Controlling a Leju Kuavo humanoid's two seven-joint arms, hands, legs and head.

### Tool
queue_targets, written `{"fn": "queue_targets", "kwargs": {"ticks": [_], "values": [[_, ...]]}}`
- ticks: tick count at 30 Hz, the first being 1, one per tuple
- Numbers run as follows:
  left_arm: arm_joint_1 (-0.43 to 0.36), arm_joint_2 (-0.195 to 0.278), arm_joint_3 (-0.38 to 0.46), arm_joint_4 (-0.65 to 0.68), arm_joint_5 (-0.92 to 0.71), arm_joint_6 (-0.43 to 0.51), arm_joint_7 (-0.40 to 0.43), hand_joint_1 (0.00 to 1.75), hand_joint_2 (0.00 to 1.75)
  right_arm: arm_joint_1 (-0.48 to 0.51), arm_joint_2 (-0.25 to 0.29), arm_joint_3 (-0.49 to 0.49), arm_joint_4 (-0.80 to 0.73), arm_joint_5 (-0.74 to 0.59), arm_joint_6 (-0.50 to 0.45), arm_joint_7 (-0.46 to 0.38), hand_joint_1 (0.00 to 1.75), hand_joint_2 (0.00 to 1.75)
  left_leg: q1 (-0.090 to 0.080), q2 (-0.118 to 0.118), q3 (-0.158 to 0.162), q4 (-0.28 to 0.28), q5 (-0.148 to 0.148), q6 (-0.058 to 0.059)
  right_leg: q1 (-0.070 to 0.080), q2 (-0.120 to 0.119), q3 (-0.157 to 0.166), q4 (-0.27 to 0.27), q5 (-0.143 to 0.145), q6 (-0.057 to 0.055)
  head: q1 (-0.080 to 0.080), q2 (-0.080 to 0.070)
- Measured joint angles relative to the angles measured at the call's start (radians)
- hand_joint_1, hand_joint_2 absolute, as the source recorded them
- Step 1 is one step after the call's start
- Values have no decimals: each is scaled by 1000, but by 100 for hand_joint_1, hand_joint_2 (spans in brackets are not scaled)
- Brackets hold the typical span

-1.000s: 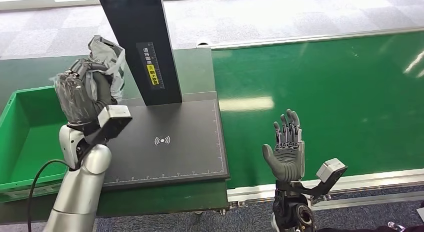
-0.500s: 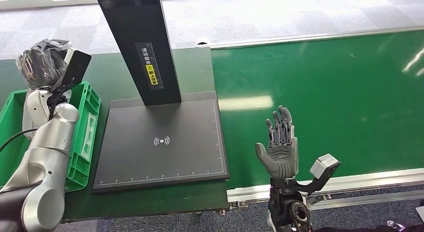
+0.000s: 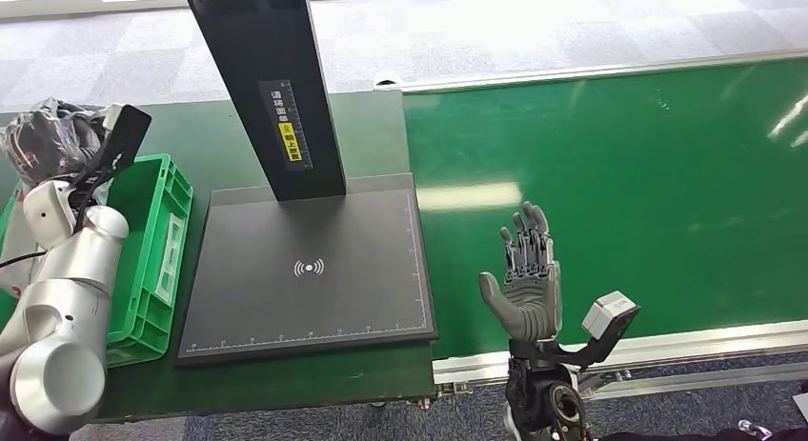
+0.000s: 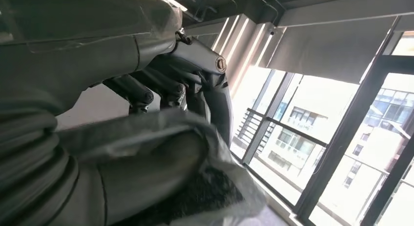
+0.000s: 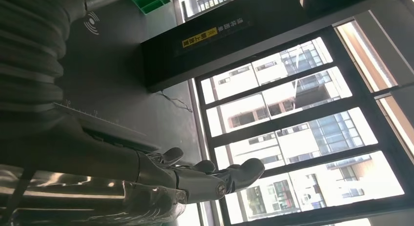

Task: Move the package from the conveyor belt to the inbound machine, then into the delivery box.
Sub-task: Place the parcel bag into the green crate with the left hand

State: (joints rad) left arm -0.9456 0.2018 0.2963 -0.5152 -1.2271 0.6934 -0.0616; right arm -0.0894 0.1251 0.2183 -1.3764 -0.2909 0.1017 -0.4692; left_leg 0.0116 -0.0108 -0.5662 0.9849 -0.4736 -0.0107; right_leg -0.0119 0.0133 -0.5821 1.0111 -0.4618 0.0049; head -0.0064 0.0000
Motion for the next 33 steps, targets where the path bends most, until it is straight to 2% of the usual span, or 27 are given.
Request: {"fn": "queue_targets", "kwargs": {"ticks": [4, 7, 11, 14, 18, 20, 22, 24, 27, 31, 33], "values": [[-14, -5, 29, 33, 46, -8, -35, 0, 175, 0, 0, 2, 5, -2, -1, 0, 0, 175, 0, 0, 0, 0, 0, 0, 0, 0, 0, 0, 0, 0, 0, 0], [-30, -10, 63, 60, 143, -85, -52, 0, 175, -3, 0, 2, 12, -2, 6, 0, 0, 175, 0, 0, 0, 0, 0, 0, 0, 0, 0, 0, 0, 0, 0, 0], [-47, -21, 146, 94, 361, -320, -65, 0, 0, -15, -2, 2, 28, 4, 35, -1, 0, 175, 0, 0, 0, 0, 0, 0, 0, 0, 0, 0, 0, 0, 0, 0], [-48, -31, 230, 111, 559, -519, -113, 0, 0, -26, -3, 0, 47, 12, 49, -4, 0, 175, 0, 0, 0, 0, 0, 0, 0, 0, 0, 0, 0, 0, 0, 0], [-48, -48, 331, 122, 763, -709, -180, 0, 175, -38, -4, -2, 68, 18, 53, -4, 0, 175, 0, 0, 0, 0, 0, 0, 0, 0, -1, 0, 0, 0, 0, 0], [-38, -66, 358, 109, 914, -835, -228, 0, 175, -39, -4, -6, 71, 19, 52, -2, 0, 175, 0, 0, 0, 0, 0, 0, 0, 0, -1, 0, 0, 0, 0, 0], [2, -101, 355, 47, 1130, -957, -240, 0, 175, -38, -4, -9, 72, 21, 50, 3, 0, 175, -1, 0, 0, 0, 0, 0, -1, 0, 0, 0, 0, 0, 0, 0], [85, -144, 305, -69, 1362, -997, -216, 0, 175, -37, -3, -12, 72, 21, 46, 9, 0, 175, -1, 2, 0, 0, -1, 0, -1, 1, 0, 0, 0, 0, 0, 0], [271, -194, 135, -286, 1608, -935, -227, 0, 175, -28, -2, -18, 72, 23, 41, 16, 0, 175, -2, 3, 0, 0, -2, 0, -2, 3, -1, -1, 0, 0, 0, 0], [537, -240, -130, -553, 1683, -827, -332, 0, 175, -12, -2, -22, 74, 31, 30, 21, 0, 175, -2, -1, -1, 0, -3, 0, -2, 0, -1, -1, -3, 2, 0, 0], [643, -264, -233, -645, 1697, -793, -373, 0, 175, -7, -2, -23, 78, 34, 28, 22, 0, 175, -2, -1, -1, 0, -4, 0, -2, 0, -1, -1, -3, 2, 0, 0]]}}
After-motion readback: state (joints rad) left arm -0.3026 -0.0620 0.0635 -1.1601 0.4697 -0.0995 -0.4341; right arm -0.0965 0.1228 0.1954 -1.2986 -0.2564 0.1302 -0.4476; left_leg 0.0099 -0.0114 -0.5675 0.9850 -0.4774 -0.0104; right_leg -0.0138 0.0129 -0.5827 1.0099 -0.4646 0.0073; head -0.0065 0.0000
